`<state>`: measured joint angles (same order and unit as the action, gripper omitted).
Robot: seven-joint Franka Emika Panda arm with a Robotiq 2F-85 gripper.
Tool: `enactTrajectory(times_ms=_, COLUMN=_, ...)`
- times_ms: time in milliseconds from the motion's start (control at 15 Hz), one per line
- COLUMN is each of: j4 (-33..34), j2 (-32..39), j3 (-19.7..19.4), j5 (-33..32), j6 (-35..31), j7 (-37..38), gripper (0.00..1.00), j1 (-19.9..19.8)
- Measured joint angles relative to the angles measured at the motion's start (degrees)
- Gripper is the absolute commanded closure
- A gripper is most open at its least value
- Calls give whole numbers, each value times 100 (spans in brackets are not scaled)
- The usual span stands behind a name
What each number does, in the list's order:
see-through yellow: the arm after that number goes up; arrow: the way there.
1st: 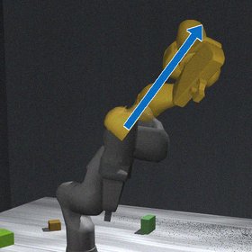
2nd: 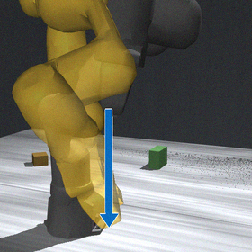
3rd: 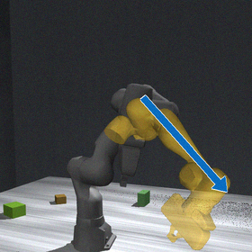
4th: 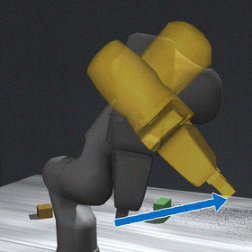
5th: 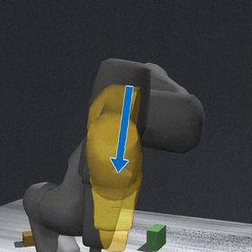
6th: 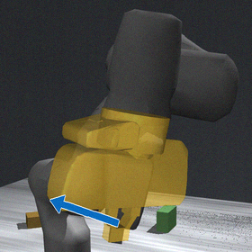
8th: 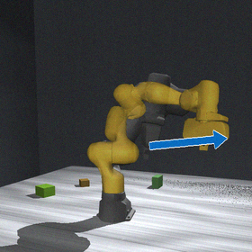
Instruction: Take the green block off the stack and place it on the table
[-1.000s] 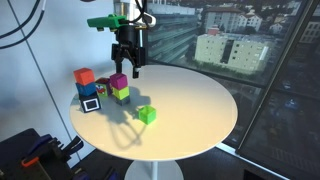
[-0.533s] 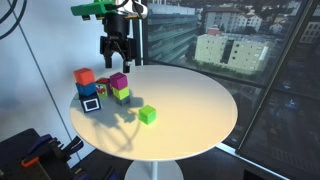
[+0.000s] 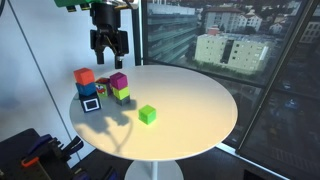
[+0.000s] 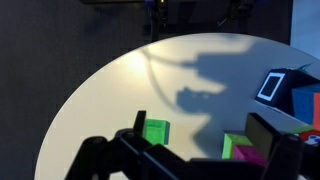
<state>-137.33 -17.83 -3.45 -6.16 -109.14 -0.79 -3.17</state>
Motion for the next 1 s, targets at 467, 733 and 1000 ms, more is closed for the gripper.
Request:
enactTrajectory(times_ms=467, j4=-268, j2=-596, j3=-83, j5=31, j6=-11, j7=0, gripper=0, j1=-6)
enactTrajectory(times_ms=733, j4=-375, j2=-841, j3=-124, j5=65, j6=-55, j7=0, gripper=0, j1=-7)
enactTrajectory(times_ms=1000, j4=-423, j2=-944, j3=-156, j5=107, j6=-131, j7=0, gripper=0, j1=-7)
